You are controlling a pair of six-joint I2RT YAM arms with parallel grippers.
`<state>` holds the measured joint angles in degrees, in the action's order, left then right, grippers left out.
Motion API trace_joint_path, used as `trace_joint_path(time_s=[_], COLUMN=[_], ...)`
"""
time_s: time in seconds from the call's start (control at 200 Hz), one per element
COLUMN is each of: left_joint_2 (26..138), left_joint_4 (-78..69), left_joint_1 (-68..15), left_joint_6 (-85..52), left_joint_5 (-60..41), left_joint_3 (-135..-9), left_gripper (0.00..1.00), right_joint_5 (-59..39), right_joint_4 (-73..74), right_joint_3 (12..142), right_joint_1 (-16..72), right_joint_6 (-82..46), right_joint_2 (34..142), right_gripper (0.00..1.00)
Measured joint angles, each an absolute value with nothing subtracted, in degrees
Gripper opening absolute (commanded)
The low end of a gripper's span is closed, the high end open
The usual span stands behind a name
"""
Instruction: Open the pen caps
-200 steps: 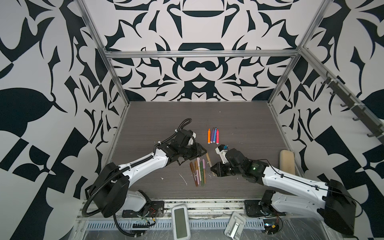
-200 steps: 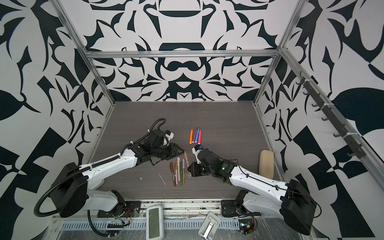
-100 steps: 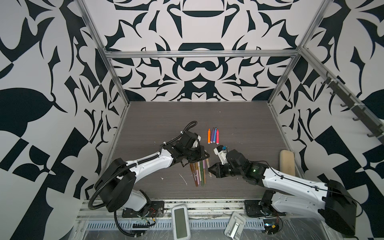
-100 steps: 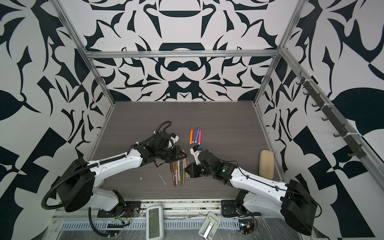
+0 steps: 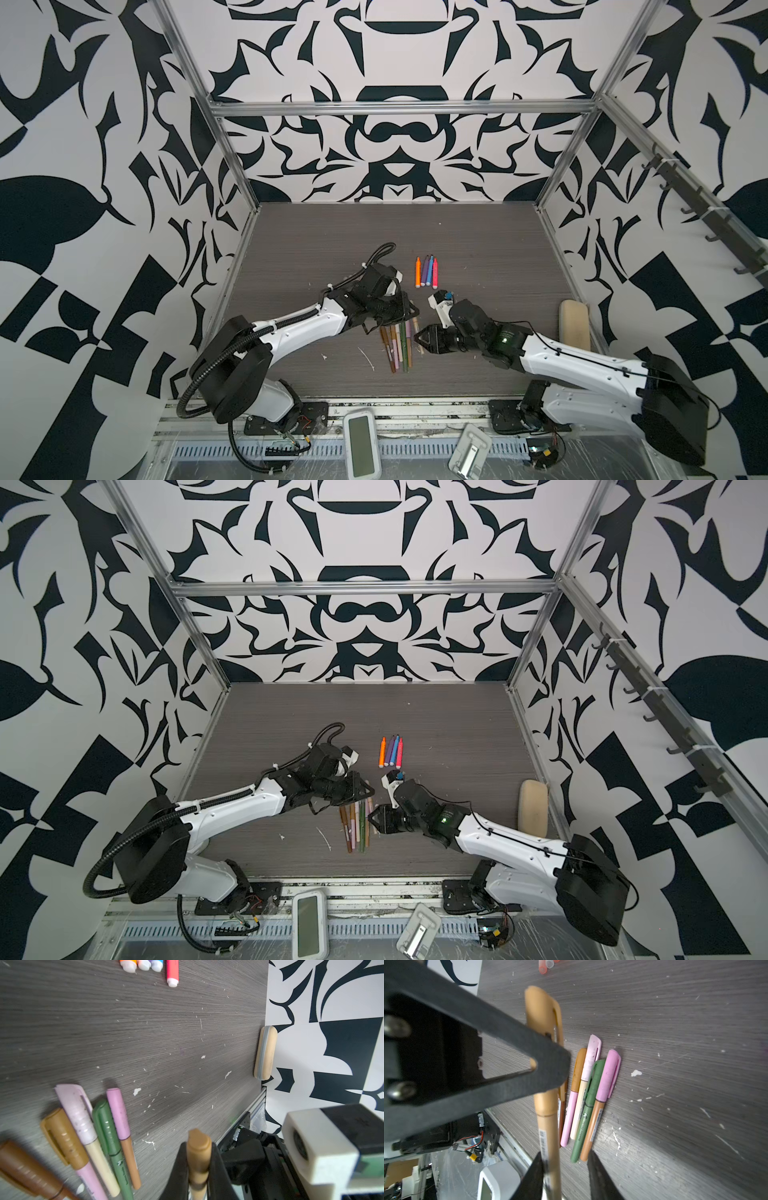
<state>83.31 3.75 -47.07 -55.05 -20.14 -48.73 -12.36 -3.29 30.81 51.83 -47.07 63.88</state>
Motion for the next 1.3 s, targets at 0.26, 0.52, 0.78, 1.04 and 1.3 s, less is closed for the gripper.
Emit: trace_joint_path(time_s=[0.26,0.52,0.78,1.04,1.3], left_joint_2=[83.0,84.8,84.4,84.1,78.9], left_joint_4=[10.2,21.3,19.9,20.8,24.4], left_joint_1=[-44.6,-27.9,-23.8,-23.9,-23.9], left_joint_6=[-50.2,-41.7,-39.3,-38.5,-39.2], left_joint_5=[-19.5,-22.1,-17.5,-15.7,-11.7], left_joint_3=[-52.4,-66.8,-65.1,-58.5,-49.6], left_gripper=[0.0,0.0,0.0,0.0,0.0], right_joint_5=[-12.2,-6.2,-5.7,-6.5,-4.8], right_joint_4=[0.2,8.3,-4.6,-11.9,-19.7], right_joint_3=[31.9,26.3,24.8,29.9,33.4], right_joint_1=[53.4,62.3,61.3,47.8,37.8], right_joint_6=[-46.9,-51.3,-49.8,-43.9,-37.6], right_joint_2=[65.3,62.8,58.3,60.6,70.2], right_gripper=[0.0,0.0,0.0,0.0,0.0])
